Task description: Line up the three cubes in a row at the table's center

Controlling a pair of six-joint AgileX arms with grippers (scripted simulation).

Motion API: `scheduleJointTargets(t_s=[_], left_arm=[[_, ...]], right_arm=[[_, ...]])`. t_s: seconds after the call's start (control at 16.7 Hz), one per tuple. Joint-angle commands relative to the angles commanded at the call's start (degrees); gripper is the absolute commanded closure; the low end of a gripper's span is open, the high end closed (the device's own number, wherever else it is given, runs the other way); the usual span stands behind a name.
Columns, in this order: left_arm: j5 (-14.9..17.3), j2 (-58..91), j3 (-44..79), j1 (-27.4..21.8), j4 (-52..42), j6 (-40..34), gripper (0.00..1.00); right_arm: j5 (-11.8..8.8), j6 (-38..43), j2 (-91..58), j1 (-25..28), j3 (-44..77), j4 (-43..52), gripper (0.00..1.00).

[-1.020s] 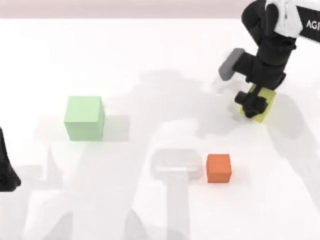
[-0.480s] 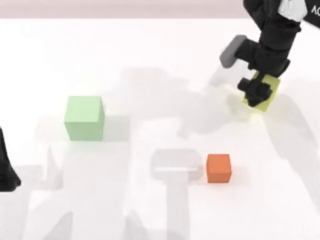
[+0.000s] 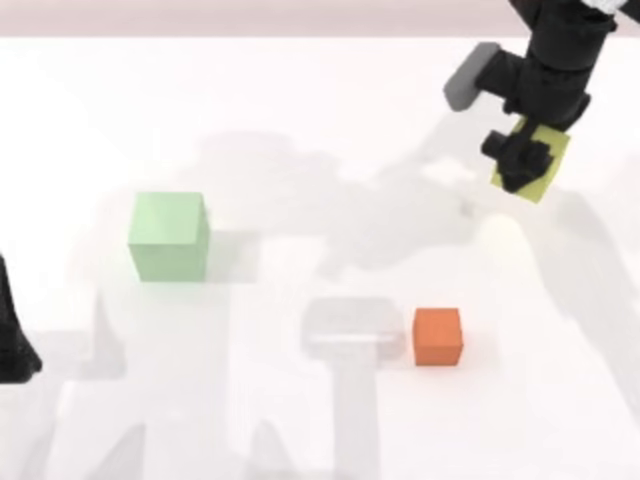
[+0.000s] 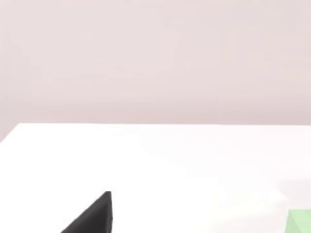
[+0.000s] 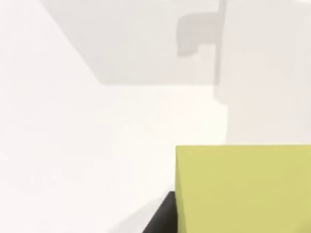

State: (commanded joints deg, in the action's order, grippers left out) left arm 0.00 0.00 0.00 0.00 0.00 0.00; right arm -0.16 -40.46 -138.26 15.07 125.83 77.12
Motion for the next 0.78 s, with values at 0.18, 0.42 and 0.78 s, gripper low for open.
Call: scheduleJointTargets(t_s=[0.18,0.42,0.78], left_arm=[[0.0,0.0,0.0,0.0,0.0,0.0,0.00],[0.0,0.0,0.0,0.0,0.0,0.0,0.00],[0.0,0.0,0.0,0.0,0.0,0.0,0.00]], right_arm=[[0.0,-0.4,1.2,2.2,-1.7,-0.4,1.00],[-0.1,-2.1,6.4,13.4,-8.8,-2.3,1.00],[-0.1,-4.2,14.4,28.8,-19.5,-5.2,1.00]])
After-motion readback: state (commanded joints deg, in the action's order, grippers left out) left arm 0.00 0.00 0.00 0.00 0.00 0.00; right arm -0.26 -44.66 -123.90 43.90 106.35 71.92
